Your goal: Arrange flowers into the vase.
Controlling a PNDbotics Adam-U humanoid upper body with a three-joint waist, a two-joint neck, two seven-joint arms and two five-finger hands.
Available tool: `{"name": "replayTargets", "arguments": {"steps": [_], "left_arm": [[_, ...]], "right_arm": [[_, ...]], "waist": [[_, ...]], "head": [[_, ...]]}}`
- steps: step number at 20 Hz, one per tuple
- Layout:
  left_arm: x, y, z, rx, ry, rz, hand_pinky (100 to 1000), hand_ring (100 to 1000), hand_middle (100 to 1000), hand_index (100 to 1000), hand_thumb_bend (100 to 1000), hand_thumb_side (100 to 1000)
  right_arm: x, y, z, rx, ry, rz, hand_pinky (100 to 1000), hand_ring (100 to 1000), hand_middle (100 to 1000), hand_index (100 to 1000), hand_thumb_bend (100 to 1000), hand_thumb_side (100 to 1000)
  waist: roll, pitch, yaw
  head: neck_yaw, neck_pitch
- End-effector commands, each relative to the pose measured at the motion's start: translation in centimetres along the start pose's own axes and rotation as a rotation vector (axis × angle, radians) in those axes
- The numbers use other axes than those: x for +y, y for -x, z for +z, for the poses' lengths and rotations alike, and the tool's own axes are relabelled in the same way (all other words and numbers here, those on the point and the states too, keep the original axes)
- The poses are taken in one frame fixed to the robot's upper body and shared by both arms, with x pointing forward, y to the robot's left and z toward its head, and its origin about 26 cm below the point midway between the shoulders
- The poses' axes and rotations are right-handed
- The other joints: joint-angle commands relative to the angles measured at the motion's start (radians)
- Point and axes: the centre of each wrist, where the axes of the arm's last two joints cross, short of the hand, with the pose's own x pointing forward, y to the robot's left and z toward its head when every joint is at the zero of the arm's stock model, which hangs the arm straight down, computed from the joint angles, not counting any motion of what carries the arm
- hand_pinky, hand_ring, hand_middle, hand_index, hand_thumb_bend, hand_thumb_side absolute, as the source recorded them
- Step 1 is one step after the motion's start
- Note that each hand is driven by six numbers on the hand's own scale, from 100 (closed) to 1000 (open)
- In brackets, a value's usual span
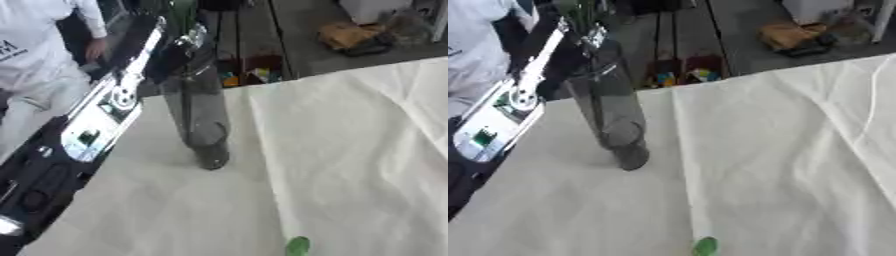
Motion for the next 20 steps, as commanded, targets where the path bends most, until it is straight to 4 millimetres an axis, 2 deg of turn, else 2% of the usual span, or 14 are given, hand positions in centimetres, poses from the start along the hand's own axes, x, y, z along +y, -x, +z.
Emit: {"name": "replayTargets", "arguments": {"steps": [1,11,20], "left_arm": [[1.69,0.26,-0.14,-0.008,-0.026,-0.036,792,931,981,999,194,1000],[2.09,0.69,0.22,-0.002,-0.004,-0.052,811,936,983,1000,212,1000],[2.49,0.51,0.35,0.001,0.0,-0.041,809,931,969,991,193,1000]], "right_arm": [[-0.16,-0.56,-0.73,-0.03,-0.006,0.009,775,851,521,815,100,1000],[-0.23,-0.56,-0.58,-0.023,-0.001,0.012,776,851,522,816,100,1000],[-0.27,-0.55,-0.49,-0.019,0.002,0.015,778,852,521,816,100,1000]], "waist": [[-0.011,-0.02,0.002],[-0.012,-0.028,0.009],[-0.013,-0.029,0.011]], "head": [[-0.002,-0.015],[-0.006,-0.011],[-0.004,-0.007]]}}
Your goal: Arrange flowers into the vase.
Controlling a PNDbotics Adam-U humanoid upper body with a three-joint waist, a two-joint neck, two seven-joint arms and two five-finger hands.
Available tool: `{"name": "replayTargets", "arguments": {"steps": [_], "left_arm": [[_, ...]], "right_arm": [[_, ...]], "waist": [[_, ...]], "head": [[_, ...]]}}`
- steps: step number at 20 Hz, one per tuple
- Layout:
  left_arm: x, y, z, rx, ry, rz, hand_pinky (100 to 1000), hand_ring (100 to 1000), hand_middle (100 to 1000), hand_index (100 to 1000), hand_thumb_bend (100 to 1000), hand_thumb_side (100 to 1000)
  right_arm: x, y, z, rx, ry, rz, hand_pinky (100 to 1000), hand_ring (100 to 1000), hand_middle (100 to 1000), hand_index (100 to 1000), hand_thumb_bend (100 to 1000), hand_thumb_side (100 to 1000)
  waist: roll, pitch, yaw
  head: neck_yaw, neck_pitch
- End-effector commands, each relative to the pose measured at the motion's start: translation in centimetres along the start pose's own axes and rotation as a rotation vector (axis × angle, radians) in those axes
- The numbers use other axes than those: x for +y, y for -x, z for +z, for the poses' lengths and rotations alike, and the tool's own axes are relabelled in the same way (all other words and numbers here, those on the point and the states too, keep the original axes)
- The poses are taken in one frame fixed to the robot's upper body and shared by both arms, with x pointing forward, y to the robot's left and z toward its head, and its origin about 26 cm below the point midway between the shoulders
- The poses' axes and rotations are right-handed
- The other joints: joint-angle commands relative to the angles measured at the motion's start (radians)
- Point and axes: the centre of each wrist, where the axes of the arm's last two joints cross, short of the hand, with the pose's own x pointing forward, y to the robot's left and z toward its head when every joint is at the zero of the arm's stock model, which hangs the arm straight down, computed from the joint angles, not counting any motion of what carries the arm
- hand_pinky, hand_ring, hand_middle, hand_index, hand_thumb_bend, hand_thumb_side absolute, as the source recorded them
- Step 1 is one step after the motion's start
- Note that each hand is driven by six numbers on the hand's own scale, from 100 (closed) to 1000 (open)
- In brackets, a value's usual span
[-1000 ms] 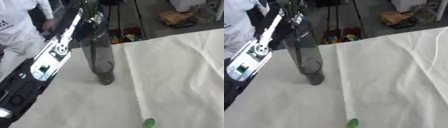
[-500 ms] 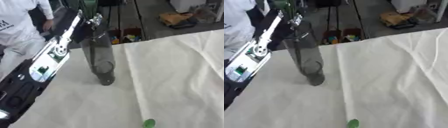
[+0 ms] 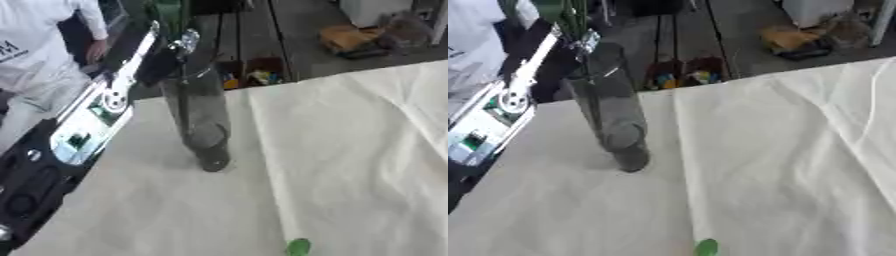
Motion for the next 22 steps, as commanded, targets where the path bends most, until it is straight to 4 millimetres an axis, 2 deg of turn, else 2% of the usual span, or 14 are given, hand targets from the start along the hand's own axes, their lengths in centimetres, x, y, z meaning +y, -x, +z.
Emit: {"name": "replayTargets", "arguments": {"steps": [1,3,8,22], "left_arm": [[2.0,0.1,-0.1,-0.002,-0.043,-0.021,804,926,965,990,141,1000],[1.9,0.0,-0.2,0.001,-0.065,-0.001,790,916,956,990,100,1000],[2.0,-0.2,-0.6,0.013,-0.141,0.082,776,901,944,992,100,1000],[1.0,-0.7,-1.3,0.018,-0.275,0.184,757,880,910,954,100,1000]], "right_arm": [[-0.3,-0.6,-0.5,-0.024,-0.006,0.015,778,853,520,816,100,1000],[-0.2,-0.5,-0.5,-0.023,-0.006,0.015,779,853,518,817,100,1000],[-0.2,-0.6,-0.6,-0.026,0.003,0.016,778,853,517,818,100,1000],[-0.1,-0.5,-0.5,-0.018,0.001,0.015,781,856,510,821,100,1000]], "waist": [[-0.009,-0.023,0.001],[-0.008,-0.022,0.001],[-0.01,-0.017,-0.008],[-0.007,-0.016,-0.016]], "head": [[0.004,-0.005],[0.005,-0.007],[0.012,-0.019],[0.016,-0.025]]}}
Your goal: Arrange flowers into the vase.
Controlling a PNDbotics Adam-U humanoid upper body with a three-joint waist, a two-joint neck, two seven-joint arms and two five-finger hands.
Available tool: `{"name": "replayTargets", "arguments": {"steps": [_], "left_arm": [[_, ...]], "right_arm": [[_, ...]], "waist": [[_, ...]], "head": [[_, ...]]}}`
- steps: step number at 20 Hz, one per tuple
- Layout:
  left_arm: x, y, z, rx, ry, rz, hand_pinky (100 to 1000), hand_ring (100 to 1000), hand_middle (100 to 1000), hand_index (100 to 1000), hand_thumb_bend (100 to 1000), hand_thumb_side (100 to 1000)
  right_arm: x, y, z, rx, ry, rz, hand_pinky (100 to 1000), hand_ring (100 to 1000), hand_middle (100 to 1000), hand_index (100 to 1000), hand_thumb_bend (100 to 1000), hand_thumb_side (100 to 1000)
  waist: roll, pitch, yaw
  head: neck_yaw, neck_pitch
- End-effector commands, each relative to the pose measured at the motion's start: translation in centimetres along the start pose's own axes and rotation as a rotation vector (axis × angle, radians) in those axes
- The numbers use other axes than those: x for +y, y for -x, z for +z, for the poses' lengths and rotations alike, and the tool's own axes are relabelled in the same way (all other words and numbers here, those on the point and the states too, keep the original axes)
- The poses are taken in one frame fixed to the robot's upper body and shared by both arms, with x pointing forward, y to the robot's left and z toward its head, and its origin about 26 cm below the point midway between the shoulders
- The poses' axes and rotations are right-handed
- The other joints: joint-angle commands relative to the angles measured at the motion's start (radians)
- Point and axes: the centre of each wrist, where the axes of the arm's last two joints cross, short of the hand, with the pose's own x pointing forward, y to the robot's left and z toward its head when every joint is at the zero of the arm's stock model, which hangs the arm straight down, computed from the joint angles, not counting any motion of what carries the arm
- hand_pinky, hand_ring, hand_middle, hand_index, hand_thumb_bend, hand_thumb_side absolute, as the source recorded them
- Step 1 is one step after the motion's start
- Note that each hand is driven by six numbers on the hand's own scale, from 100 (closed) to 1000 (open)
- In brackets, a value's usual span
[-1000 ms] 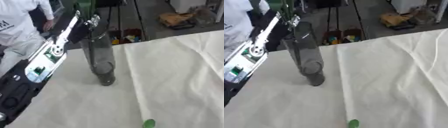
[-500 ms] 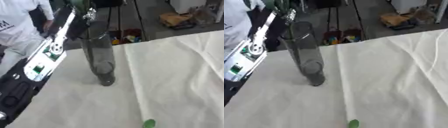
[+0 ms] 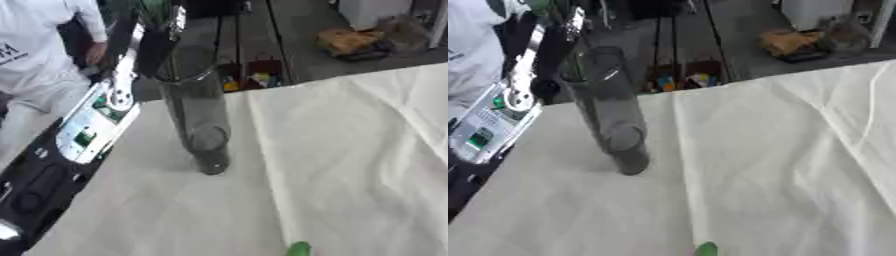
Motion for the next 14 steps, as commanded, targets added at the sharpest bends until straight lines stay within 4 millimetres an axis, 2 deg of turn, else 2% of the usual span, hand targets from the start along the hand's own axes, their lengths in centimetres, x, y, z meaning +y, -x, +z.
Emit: {"name": "replayTargets", "arguments": {"steps": [1,8,14], "left_arm": [[0.99,-0.6,-0.82,-0.021,-0.054,0.012,754,876,895,941,100,1000],[1.05,-0.92,-1.05,-0.028,-0.108,0.048,739,850,821,866,100,1000],[1.25,-1.36,-1.34,-0.037,-0.125,0.065,742,851,821,867,100,1000]], "right_arm": [[0.02,-0.49,-0.52,-0.021,-0.012,0.011,780,856,509,821,100,1000],[-0.01,-0.48,-0.47,-0.013,-0.005,0.014,781,858,504,824,100,1000],[0.01,-0.47,-0.4,-0.005,-0.004,0.015,783,859,502,825,100,1000]], "waist": [[-0.006,-0.017,-0.001],[-0.001,-0.017,-0.004],[0.002,-0.019,-0.004]], "head": [[0.004,-0.012],[0.005,-0.009],[0.005,-0.007]]}}
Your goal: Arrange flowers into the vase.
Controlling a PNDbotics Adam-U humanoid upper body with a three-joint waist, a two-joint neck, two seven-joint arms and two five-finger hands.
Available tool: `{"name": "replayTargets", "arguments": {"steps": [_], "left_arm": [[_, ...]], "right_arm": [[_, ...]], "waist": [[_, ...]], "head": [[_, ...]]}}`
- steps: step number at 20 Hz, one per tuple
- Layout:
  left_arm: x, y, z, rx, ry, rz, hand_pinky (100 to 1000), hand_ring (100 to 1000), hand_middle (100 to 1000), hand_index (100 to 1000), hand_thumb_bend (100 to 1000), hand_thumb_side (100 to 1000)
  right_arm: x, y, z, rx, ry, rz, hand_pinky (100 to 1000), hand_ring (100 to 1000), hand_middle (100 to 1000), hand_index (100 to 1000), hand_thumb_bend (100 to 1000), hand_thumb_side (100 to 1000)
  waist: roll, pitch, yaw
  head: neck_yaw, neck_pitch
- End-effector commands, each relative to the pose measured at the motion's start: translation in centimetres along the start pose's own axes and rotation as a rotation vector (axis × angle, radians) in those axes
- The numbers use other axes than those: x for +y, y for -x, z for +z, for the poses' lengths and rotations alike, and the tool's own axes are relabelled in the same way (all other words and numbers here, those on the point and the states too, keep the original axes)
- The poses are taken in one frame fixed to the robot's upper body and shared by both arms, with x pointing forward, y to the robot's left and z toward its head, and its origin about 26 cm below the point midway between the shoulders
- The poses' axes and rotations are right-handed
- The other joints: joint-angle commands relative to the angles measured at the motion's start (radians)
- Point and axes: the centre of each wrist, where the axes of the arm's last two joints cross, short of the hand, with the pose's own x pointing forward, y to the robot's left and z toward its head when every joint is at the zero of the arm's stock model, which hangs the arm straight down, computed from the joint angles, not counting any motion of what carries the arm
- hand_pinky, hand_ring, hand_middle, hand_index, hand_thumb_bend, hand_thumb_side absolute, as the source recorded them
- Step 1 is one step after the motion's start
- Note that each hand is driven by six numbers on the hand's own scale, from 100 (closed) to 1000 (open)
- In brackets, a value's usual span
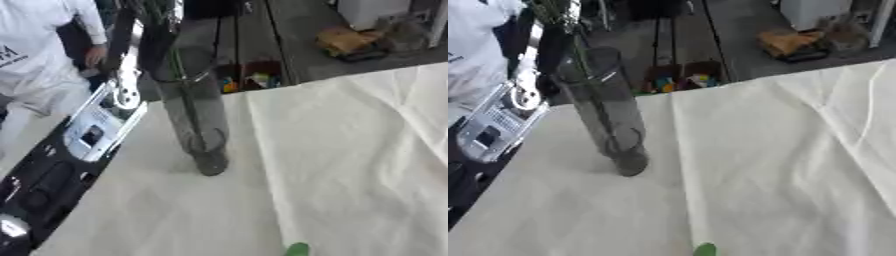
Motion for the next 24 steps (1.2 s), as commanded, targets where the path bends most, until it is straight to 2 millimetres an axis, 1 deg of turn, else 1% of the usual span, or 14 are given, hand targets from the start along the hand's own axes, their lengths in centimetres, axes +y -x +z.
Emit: {"name": "replayTargets", "arguments": {"steps": [1,9,24], "left_arm": [[1.31,-0.99,-1.06,-0.034,-0.045,0.004,742,851,822,868,100,1000],[1.12,-0.74,-0.82,-0.041,-0.045,-0.009,746,853,832,876,100,1000],[0.74,-0.82,-0.35,-0.109,-0.068,-0.003,742,851,834,877,100,1000]], "right_arm": [[0.0,-0.48,-0.42,-0.017,-0.014,0.014,783,859,503,825,100,1000],[-0.02,-0.5,-0.5,-0.019,-0.012,0.015,783,860,502,825,100,1000],[0.0,-0.52,-0.68,-0.03,-0.012,0.014,784,860,500,825,100,1000]], "waist": [[-0.005,-0.02,0.0],[-0.003,-0.017,-0.001],[-0.009,-0.005,0.001]], "head": [[0.003,-0.006],[0.002,-0.008],[-0.002,-0.015]]}}
